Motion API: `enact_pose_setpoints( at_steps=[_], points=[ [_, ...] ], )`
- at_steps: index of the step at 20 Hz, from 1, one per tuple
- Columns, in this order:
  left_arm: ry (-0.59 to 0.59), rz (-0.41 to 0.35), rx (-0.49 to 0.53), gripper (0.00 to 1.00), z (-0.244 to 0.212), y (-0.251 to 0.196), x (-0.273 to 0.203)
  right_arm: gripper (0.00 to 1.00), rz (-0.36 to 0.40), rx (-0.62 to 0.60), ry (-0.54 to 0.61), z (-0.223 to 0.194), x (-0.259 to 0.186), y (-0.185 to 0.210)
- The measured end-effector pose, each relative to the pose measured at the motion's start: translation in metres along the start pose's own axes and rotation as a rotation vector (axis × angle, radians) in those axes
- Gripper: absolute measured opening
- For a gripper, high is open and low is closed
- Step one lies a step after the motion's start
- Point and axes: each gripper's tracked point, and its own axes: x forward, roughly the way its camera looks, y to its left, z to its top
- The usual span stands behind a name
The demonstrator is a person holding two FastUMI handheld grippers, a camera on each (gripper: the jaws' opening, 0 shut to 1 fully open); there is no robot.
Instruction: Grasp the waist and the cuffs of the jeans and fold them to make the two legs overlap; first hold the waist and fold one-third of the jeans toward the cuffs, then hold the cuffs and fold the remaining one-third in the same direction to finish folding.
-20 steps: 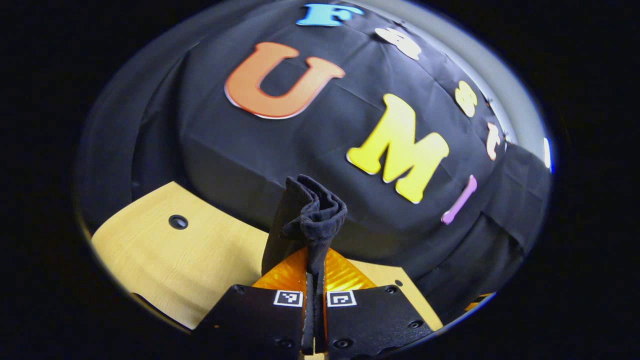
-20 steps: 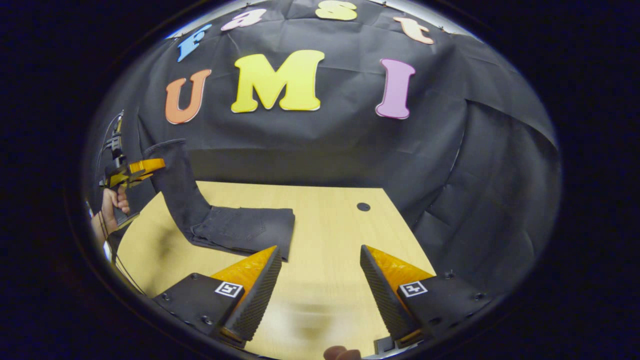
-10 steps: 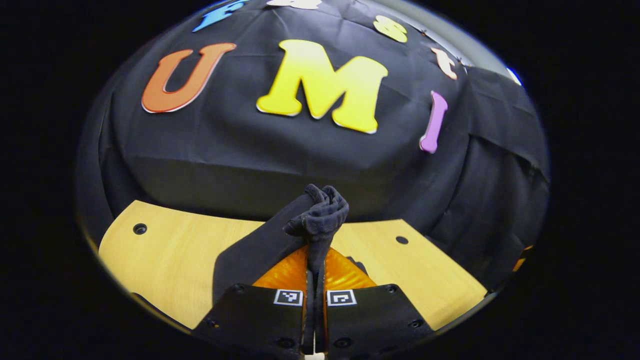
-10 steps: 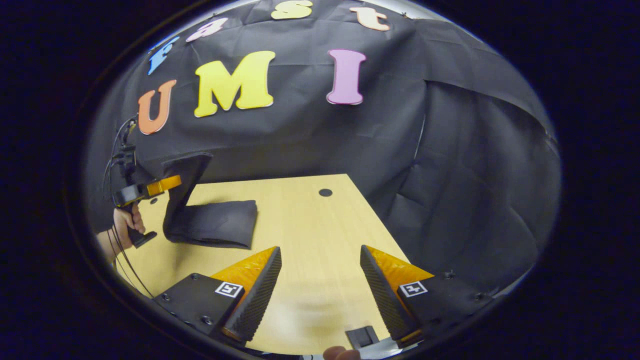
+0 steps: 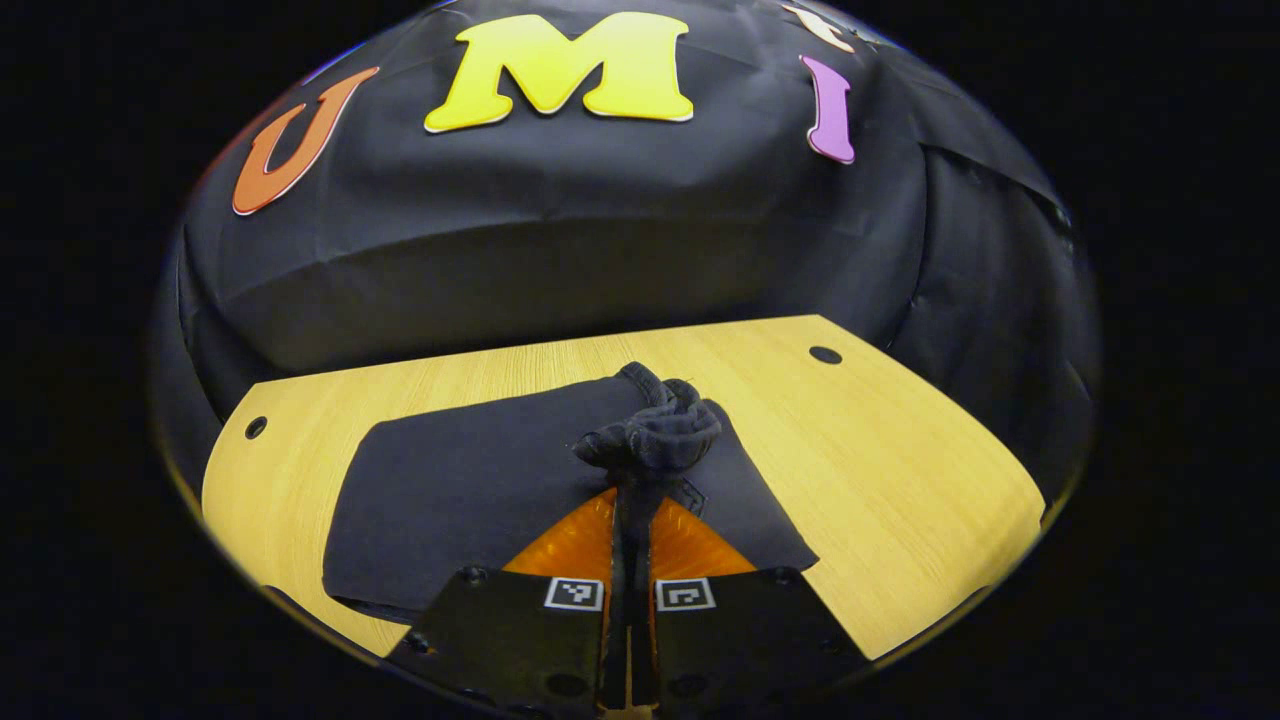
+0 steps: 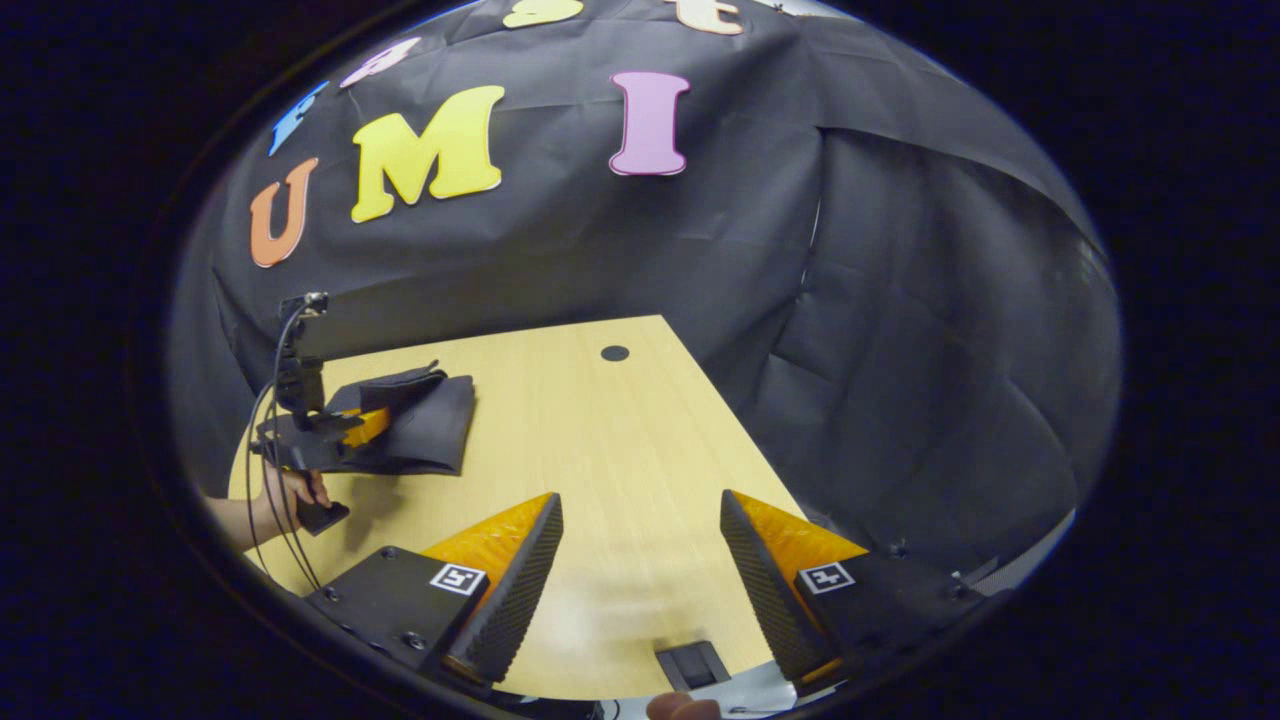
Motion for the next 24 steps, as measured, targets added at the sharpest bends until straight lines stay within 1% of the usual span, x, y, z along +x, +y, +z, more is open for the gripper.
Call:
enact_pose_setpoints(
  at_steps=[2, 3, 4, 5, 9, 12, 14, 16, 18, 22, 24],
  points=[
    [0.017, 0.013, 0.009, 0.11, -0.004, -0.001, 0.001, 0.97, 0.011, 0.002, 0.003, 0.001, 0.003, 0.007],
    [0.011, 0.017, 0.007, 0.16, -0.002, -0.001, 0.0, 0.97, 0.018, 0.003, 0.0, 0.002, 0.003, 0.009],
    [0.008, 0.012, 0.003, 0.19, -0.001, -0.002, -0.002, 0.98, 0.023, 0.001, -0.002, 0.002, 0.002, 0.011],
    [0.005, 0.005, -0.004, 0.22, 0.001, -0.004, -0.005, 0.96, 0.029, -0.003, -0.005, 0.003, 0.003, 0.015],
    [-0.003, -0.007, -0.069, 1.0, 0.006, -0.002, -0.03, 0.97, 0.054, -0.025, -0.033, 0.012, 0.001, 0.033],
    [-0.058, -0.003, -0.108, 1.0, 0.026, 0.009, -0.056, 0.96, 0.11, -0.025, -0.077, 0.032, -0.004, 0.064],
    [-0.088, -0.007, -0.141, 1.0, 0.04, 0.015, -0.081, 0.96, 0.154, -0.042, -0.115, 0.047, -0.005, 0.09],
    [-0.131, 0.001, -0.177, 1.0, 0.058, 0.026, -0.11, 0.97, 0.2, -0.069, -0.153, 0.062, -0.007, 0.118],
    [-0.197, 0.027, -0.19, 1.0, 0.083, 0.044, -0.14, 0.96, 0.242, -0.09, -0.203, 0.081, -0.011, 0.146],
    [-0.307, 0.088, -0.169, 0.98, 0.128, 0.087, -0.197, 0.96, 0.333, -0.108, -0.286, 0.116, -0.024, 0.205],
    [-0.356, 0.141, -0.151, 0.98, 0.145, 0.109, -0.226, 0.96, 0.342, -0.115, -0.347, 0.136, -0.033, 0.228]
  ],
)
